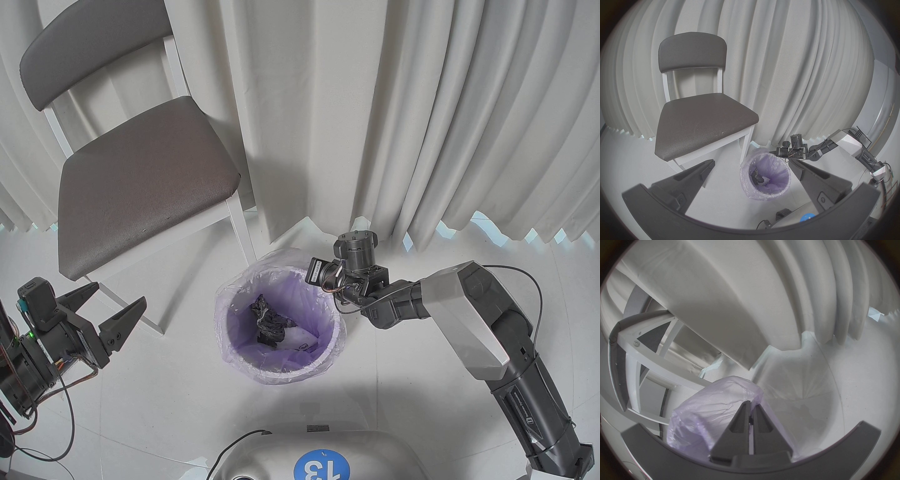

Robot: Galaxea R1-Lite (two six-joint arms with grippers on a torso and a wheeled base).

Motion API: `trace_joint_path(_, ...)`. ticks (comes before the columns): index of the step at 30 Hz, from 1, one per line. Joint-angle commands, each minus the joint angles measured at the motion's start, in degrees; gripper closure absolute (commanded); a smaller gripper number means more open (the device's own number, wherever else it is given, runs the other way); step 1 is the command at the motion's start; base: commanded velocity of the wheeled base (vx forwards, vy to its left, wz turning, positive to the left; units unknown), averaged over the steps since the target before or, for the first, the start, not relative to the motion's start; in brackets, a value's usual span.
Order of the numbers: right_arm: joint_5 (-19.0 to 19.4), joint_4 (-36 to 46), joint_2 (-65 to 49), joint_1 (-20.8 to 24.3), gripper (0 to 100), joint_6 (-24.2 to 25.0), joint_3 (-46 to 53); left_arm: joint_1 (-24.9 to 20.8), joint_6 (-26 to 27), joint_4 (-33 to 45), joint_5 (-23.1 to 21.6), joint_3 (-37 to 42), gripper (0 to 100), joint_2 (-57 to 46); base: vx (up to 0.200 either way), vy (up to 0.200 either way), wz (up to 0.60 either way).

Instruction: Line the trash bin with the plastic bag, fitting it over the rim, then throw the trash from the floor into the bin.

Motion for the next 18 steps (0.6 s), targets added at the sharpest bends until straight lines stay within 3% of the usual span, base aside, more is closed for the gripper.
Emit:
trace_joint_path(1,0.07,0.13,1.43,-0.83,100,-0.01,-0.12,-0.15,-0.04,-0.09,-0.02,0.4,0,0.63,0.0,0.0,0.0)
trace_joint_path(18,1.12,-0.49,3.45,-2.42,100,0.34,-0.12,-0.24,-0.04,-0.09,-0.02,0.49,0,1.5,0.0,0.0,0.0)
